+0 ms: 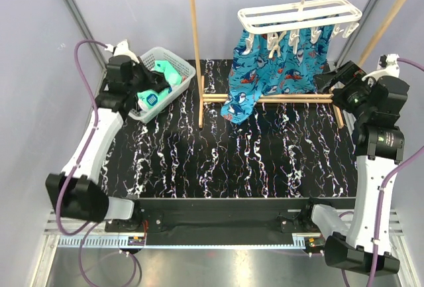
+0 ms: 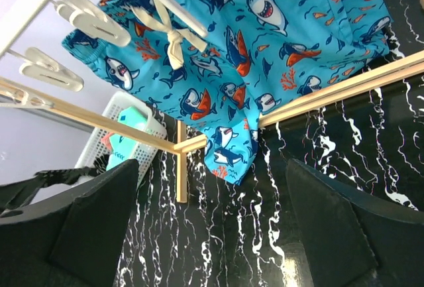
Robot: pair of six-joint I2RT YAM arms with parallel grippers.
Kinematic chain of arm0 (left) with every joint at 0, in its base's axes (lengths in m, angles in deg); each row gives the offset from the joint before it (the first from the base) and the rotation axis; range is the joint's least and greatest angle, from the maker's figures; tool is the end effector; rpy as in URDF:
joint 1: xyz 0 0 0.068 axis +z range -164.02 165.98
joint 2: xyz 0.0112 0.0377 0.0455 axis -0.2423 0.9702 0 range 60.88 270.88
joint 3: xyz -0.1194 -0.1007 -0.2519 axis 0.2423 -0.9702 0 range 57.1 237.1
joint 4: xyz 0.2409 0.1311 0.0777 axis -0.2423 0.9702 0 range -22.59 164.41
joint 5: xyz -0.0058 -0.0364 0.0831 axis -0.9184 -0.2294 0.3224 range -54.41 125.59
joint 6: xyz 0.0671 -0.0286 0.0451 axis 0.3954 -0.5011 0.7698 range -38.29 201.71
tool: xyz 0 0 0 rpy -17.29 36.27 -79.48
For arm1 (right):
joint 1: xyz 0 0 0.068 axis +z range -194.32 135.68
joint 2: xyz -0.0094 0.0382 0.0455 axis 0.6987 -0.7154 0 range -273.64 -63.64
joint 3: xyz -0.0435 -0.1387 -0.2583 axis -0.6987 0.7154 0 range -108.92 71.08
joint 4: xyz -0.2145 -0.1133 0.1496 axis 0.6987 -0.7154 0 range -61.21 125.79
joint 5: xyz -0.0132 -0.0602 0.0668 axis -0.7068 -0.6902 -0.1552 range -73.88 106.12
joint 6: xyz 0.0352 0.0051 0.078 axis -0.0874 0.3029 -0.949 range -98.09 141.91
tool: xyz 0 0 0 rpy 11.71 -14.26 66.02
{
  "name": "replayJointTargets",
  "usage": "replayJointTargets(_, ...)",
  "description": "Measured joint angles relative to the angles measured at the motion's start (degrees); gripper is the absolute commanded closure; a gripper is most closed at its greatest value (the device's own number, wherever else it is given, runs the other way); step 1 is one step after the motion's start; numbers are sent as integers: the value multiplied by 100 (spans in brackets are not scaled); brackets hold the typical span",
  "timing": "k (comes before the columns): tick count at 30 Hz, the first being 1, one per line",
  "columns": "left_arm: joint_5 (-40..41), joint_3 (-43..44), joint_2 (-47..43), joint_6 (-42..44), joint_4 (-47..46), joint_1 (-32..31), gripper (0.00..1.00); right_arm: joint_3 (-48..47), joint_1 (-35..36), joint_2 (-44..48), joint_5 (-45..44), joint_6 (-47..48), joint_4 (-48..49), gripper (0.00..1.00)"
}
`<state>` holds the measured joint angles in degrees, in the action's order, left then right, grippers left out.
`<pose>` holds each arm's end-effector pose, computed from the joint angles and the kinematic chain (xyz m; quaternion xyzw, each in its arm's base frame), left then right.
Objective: Remove the socks clipped to the hanger
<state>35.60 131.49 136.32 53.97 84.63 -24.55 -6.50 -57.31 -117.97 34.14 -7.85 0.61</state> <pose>0.3545 -0.0659 0.4007 -0.1213 0.8012 -0.1920 0.5536 0.2186 -0.0264 0.4793 0.1877 0.7504 0.2110 0.5976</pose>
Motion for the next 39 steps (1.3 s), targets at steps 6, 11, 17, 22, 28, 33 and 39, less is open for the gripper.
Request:
replayJointTargets(6,-275,74,798,-66,463,667,100,-2,188,-81,11,87,-7,0)
replayJointTargets(11,-227,671,1495,4,691,774,100,-7,258,-33,15,114,13,0)
replayJointTargets(17,-9,1746,2319,291,1001,789,48,-9,313,-22,13,175,20,0)
replayJointTargets(22,260,2096,2476,361,1143,824,1,-9,326,-61,24,195,22,0)
replayJointTargets(28,-31,1320,1786,389,1198,835,1,7,365,-101,107,195,46,0)
replayJointTargets(33,-1067,2,424,323,750,804,1,142,380,-125,55,72,160,0)
replayJointTargets(39,-2308,-1453,-1016,92,-181,162,1,837,466,-256,20,-262,321,0)
